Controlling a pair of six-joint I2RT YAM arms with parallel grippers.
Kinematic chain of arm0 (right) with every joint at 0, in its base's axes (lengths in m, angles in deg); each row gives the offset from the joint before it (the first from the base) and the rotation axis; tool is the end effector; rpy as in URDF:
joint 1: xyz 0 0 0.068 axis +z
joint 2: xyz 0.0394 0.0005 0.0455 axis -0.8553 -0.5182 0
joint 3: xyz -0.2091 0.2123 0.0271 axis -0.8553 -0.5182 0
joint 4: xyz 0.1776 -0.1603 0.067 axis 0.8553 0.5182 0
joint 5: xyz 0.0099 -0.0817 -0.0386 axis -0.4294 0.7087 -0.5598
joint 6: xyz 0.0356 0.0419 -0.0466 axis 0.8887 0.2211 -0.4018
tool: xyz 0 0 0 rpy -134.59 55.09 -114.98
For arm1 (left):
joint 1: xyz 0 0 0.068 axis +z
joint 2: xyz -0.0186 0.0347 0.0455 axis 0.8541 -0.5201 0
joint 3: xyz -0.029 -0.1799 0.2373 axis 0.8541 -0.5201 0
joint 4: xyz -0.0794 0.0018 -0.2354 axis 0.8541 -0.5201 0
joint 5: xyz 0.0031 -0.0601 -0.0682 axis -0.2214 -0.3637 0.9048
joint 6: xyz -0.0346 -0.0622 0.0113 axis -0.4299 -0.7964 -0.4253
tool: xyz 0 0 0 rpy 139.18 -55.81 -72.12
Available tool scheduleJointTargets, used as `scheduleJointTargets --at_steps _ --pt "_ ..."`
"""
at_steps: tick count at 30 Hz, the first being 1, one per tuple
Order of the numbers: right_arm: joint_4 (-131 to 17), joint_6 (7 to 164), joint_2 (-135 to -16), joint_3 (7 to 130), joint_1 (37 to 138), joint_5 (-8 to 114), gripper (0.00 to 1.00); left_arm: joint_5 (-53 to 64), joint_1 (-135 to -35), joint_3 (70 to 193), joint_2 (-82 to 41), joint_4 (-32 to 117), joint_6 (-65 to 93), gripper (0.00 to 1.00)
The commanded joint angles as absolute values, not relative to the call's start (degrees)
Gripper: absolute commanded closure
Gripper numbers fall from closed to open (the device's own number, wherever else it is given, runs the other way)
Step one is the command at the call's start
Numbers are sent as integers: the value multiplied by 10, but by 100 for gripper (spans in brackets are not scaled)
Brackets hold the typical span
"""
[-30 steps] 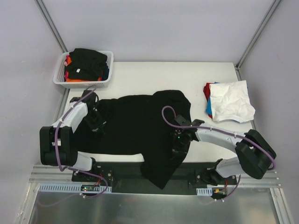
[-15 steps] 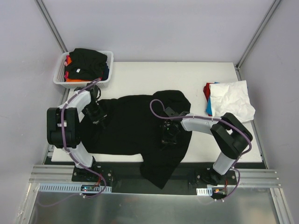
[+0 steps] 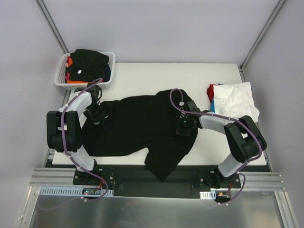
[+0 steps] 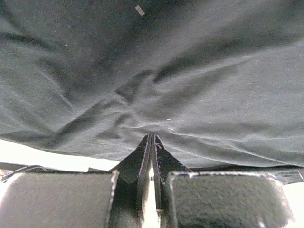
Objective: Fold and stack the t-shirts
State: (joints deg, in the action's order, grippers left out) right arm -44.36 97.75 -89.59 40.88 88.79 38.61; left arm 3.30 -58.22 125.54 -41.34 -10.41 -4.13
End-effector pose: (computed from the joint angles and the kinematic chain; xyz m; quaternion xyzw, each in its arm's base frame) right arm 0.2575 0.1750 0.1635 -0.1404 0.9391 0.2750 0.1509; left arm 0.3011 -0.0039 0.2081 -0.2519 0.9632 -0.0700 0.0628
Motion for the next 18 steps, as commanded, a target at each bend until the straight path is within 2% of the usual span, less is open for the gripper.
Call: scheduleJointTargets --at_steps 1,9,18 --pt "-427 966 -842 348 870 366 99 42 -580 1245 -397 -116 -41 100" --pt "-351 987 -696 246 869 378 99 58 -580 1261 -412 -116 -53 99" --pt "-202 972 -532 185 818 388 99 57 -582 1241 -405 -116 -62 99"
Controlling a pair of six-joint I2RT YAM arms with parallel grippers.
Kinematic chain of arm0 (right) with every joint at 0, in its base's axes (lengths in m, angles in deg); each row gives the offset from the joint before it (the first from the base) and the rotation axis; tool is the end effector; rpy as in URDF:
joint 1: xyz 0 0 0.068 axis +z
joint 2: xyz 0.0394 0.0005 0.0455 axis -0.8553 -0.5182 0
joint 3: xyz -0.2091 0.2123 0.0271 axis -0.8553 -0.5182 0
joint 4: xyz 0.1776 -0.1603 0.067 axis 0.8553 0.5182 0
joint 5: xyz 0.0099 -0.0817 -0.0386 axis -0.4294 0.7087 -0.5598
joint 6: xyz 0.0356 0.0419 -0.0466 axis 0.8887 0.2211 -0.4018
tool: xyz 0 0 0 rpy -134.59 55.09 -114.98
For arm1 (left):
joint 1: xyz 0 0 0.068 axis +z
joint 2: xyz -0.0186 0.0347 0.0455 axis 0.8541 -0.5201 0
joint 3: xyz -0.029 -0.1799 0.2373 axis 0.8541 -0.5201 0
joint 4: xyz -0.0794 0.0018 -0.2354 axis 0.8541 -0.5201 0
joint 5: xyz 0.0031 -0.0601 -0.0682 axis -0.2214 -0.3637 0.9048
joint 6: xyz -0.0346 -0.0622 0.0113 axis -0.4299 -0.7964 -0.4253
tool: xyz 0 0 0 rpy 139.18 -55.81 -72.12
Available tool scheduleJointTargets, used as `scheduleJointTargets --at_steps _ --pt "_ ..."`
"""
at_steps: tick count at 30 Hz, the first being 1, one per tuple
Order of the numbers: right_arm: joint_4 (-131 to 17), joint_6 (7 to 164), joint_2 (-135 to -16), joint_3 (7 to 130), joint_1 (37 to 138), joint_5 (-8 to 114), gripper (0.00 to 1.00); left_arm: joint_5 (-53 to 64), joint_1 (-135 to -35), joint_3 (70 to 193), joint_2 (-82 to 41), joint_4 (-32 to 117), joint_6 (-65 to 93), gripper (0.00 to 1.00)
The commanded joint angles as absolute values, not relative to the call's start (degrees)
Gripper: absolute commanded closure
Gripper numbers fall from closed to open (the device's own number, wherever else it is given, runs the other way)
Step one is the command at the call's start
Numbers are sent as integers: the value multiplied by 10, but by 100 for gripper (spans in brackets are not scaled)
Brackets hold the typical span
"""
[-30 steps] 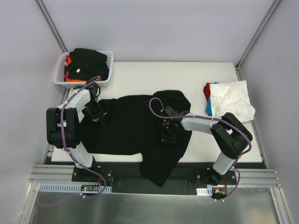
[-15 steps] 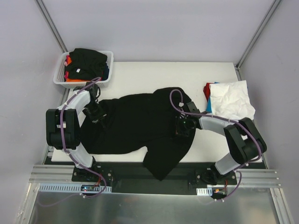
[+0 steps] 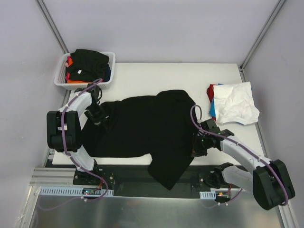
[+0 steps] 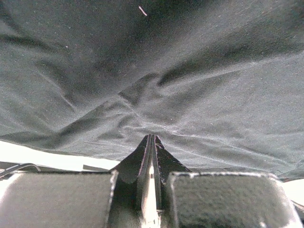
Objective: Fold and stack the t-shirts
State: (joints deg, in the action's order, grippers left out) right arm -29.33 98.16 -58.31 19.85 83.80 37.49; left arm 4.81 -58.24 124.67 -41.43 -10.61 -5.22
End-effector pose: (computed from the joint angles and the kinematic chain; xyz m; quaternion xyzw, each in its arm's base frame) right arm 0.1404 0.0919 0.1677 -0.0905 0.9527 0.2640 0.1203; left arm 0.2978 -0.0056 0.2040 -0.2605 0.9609 -0.0807 0.0489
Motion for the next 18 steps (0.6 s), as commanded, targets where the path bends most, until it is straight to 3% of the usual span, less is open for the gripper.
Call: scheduleJointTargets --at_steps 1,6,11,18 --pt "-194 969 -517 189 818 388 99 55 -585 1240 -403 -116 -62 99" --pt "-155 919 -509 277 842 452 99 23 -630 1259 -373 -116 -63 99" --pt "-155 898 -461 347 916 688 99 12 -671 1290 -374 -119 -59 98" --pt "-238 882 -484 312 1030 723 99 17 -678 1298 -382 -126 -55 97"
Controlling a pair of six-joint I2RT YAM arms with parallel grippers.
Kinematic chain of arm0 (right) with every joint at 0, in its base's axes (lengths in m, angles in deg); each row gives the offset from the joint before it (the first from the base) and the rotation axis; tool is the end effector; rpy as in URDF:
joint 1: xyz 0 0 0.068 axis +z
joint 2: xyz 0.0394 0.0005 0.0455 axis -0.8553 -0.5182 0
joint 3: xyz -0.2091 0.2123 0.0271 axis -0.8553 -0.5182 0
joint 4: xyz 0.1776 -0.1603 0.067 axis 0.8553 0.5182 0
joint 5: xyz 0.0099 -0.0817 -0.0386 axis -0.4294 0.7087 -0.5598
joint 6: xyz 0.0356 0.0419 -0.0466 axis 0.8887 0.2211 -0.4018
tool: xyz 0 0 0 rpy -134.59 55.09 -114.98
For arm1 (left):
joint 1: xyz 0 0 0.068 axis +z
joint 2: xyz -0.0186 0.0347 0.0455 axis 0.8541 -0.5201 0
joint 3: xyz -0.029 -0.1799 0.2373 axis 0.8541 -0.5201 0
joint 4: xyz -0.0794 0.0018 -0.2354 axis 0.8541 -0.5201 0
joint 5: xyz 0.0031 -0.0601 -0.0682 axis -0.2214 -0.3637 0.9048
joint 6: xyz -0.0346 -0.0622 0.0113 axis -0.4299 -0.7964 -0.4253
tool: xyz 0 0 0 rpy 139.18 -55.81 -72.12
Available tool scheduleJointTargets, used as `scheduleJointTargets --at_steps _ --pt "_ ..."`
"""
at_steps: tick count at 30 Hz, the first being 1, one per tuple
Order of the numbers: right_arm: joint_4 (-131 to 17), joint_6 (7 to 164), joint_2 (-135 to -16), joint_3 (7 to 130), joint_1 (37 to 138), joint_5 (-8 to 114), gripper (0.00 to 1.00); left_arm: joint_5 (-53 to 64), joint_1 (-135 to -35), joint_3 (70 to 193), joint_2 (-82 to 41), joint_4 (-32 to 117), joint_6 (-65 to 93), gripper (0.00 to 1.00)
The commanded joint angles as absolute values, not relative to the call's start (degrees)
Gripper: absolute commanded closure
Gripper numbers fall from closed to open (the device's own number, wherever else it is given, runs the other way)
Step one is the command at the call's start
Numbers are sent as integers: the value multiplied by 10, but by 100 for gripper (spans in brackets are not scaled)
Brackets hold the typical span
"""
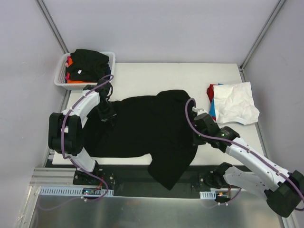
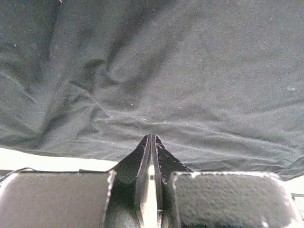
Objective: Fold and stack the t-shirts
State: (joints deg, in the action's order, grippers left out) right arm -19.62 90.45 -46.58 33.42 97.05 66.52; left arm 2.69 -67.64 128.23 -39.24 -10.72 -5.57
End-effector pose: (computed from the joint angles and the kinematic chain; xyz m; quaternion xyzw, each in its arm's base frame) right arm 0.1333 0.0980 0.2544 -0.1990 0.9159 0.1051 0.3325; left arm 0.3005 -0.0532 0.2304 -0.1822 0.9751 -0.0837 0.0943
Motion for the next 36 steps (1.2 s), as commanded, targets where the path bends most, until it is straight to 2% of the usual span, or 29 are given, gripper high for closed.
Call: scheduleJointTargets --at_steps 1,4,7,13,16,24,36 --pt "-268 886 -489 305 1033 708 99 18 -678 1300 -383 -128 -53 97" --pt "-242 922 -523 307 1046 719 99 18 -678 1304 -386 -132 -47 97" --pt "-126 975 -589 352 1074 869 99 16 -678 1308 -382 -137 -40 96" --pt "-50 1030 -715 454 1146 954 99 13 -678 1314 -379 -144 -24 95" --pt "-58 1060 -758 467 1172 945 99 13 -679 1313 -366 -146 -21 95" --pt "-90 1141 -772 429 1211 915 99 2 -678 1286 -343 -149 -6 94" --pt "-174 1173 -833 391 1221 868 99 12 -678 1252 -343 -133 -8 95"
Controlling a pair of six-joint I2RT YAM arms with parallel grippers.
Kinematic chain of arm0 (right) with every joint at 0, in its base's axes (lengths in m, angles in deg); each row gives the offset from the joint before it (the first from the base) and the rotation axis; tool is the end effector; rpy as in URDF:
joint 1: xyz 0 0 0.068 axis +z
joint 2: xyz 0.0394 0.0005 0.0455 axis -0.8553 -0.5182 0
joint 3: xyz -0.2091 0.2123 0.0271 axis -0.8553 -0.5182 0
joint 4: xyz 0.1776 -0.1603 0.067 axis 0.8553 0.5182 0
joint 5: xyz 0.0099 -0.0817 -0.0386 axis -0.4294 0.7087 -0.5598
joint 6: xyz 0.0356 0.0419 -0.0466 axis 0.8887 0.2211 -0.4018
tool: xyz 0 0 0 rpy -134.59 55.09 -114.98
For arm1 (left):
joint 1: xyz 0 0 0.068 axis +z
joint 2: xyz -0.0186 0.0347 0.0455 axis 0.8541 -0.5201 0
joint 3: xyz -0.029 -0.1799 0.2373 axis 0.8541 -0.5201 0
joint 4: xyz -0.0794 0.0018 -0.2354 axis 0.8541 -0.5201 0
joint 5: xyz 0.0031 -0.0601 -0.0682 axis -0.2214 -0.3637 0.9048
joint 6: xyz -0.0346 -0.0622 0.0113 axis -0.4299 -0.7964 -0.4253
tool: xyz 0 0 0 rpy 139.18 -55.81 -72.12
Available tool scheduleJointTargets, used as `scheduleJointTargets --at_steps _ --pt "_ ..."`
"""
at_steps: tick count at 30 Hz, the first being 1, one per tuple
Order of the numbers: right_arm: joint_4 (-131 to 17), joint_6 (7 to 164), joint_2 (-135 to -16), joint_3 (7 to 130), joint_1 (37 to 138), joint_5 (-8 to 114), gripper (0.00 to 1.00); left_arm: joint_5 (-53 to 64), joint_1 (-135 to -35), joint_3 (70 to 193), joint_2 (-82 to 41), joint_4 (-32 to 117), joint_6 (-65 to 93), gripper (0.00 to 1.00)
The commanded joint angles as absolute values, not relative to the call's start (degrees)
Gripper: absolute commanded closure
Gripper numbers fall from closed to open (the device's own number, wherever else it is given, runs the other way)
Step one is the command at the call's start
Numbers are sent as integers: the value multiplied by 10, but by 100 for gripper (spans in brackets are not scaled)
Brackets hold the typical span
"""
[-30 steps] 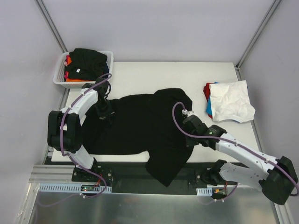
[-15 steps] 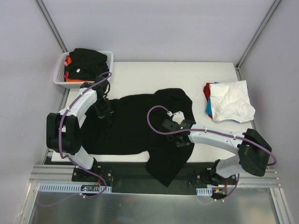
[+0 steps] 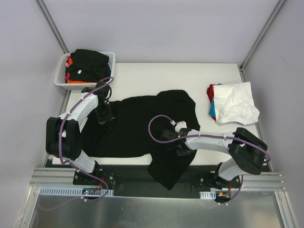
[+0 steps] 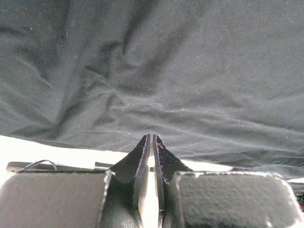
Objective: Fold and stack the t-shirts
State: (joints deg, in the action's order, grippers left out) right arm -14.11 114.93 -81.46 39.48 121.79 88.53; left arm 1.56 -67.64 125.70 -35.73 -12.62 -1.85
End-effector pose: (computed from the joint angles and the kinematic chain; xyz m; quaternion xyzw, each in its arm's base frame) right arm 0.1300 0.1948 0.1747 -0.2124 0.9464 -0.1142 0.2148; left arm 0.2818 -0.0490 0.2345 -0.1521 0.9816 -0.0689 0.0924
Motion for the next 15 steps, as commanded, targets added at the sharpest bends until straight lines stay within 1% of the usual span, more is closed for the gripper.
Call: scheduleJointTargets --at_steps 1,7,15 --pt "-179 1172 -844 391 1222 866 99 13 -678 1252 -342 -133 -7 95" --pt "-203 1197 -847 364 1221 826 99 7 -678 1244 -332 -134 -8 94" --pt "-186 1294 -752 259 1221 780 99 10 -678 1236 -335 -130 -14 94"
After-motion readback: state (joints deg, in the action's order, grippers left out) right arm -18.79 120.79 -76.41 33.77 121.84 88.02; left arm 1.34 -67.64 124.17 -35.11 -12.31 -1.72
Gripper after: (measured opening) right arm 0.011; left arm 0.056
